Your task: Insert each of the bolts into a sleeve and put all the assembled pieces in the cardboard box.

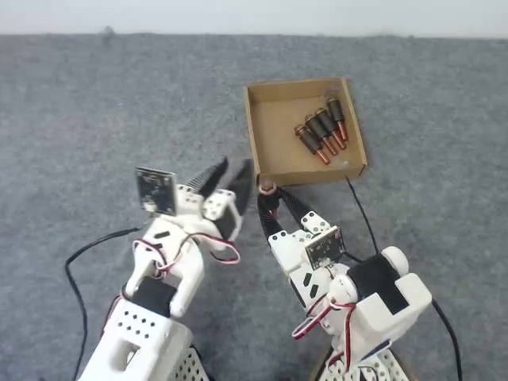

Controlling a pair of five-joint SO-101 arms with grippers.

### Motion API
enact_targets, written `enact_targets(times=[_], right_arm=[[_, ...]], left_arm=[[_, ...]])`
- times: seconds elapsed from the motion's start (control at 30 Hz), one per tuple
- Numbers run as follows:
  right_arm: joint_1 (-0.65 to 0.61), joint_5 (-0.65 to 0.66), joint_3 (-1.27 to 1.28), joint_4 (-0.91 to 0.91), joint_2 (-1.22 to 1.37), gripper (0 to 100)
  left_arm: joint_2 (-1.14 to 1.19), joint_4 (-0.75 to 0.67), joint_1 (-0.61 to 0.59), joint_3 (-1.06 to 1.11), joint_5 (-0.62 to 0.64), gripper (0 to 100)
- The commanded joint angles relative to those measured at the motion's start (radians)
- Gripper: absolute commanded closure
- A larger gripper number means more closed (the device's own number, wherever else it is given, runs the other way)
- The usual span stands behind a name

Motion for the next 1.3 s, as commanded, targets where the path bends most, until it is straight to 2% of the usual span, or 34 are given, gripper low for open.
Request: enact_targets(times=[0.0, 0.17, 0.27, 0.37, 0.47, 0.63, 0.77, 0.93, 1.07, 1.13, 1.27], right_arm=[[0.015, -0.008, -0.011, 0.002, -0.008, 99.3], [0.016, -0.008, -0.011, 0.002, -0.008, 99.3], [0.016, -0.008, -0.011, 0.002, -0.008, 99.3], [0.016, -0.008, -0.011, 0.002, -0.008, 99.3], [0.016, -0.008, -0.009, 0.002, -0.008, 99.3], [0.016, -0.008, -0.009, 0.002, -0.008, 99.3], [0.016, -0.008, -0.008, 0.002, -0.008, 99.3], [0.016, -0.008, -0.006, 0.004, -0.008, 99.3], [0.016, -0.008, -0.006, 0.005, -0.008, 99.3], [0.016, -0.008, -0.008, 0.039, -0.008, 99.3], [0.035, -0.008, -0.014, 0.050, -0.012, 99.3]], left_arm=[[-0.018, 0.005, -0.087, -0.082, 0.003, 98], [-0.018, 0.054, -0.187, -0.104, 0.003, 99], [-0.018, 0.244, -0.218, -0.171, 0.002, 99], [-0.018, 0.450, -0.222, -0.245, -0.057, 99], [-0.018, 0.575, -0.239, -0.266, -0.098, 99], [-0.018, 0.601, -0.348, -0.223, -0.141, 99], [-0.061, 0.585, -0.370, -0.114, -0.207, 99], [-0.331, 0.588, -0.370, 0.082, -0.221, 99], [-0.572, 0.749, -0.370, 0.163, -0.219, 99], [-0.549, 0.787, -0.377, 0.150, -0.219, 99], [-0.508, 0.730, -0.494, 0.166, -0.221, 99]])
